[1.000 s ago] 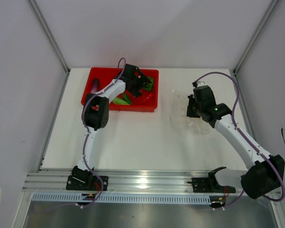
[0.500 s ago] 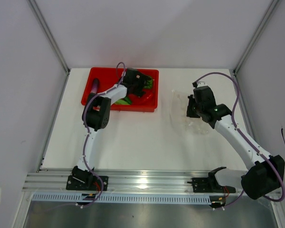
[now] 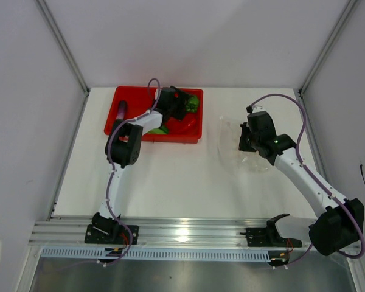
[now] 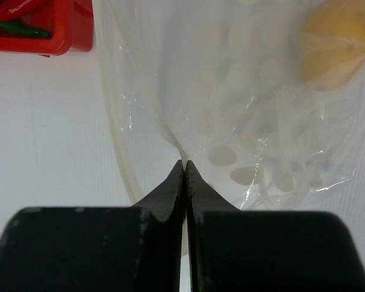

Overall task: Place the food in the zip-top bag and seal the zipper
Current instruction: Pick up the fake vegetable from the bin.

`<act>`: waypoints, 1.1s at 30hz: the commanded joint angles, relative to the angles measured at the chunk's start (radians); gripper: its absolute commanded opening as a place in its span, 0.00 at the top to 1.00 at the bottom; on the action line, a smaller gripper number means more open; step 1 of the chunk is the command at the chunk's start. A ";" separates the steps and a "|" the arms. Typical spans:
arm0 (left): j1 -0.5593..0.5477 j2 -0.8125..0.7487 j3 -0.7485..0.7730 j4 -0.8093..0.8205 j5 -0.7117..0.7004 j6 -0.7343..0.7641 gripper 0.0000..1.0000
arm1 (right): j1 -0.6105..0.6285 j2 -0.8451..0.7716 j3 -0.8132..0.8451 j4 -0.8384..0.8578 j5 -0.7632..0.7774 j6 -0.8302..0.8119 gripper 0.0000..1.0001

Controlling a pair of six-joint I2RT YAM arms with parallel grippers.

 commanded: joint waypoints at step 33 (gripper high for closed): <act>-0.001 -0.403 -0.439 0.244 0.176 0.267 0.99 | -0.006 -0.006 0.020 0.015 0.002 0.019 1.00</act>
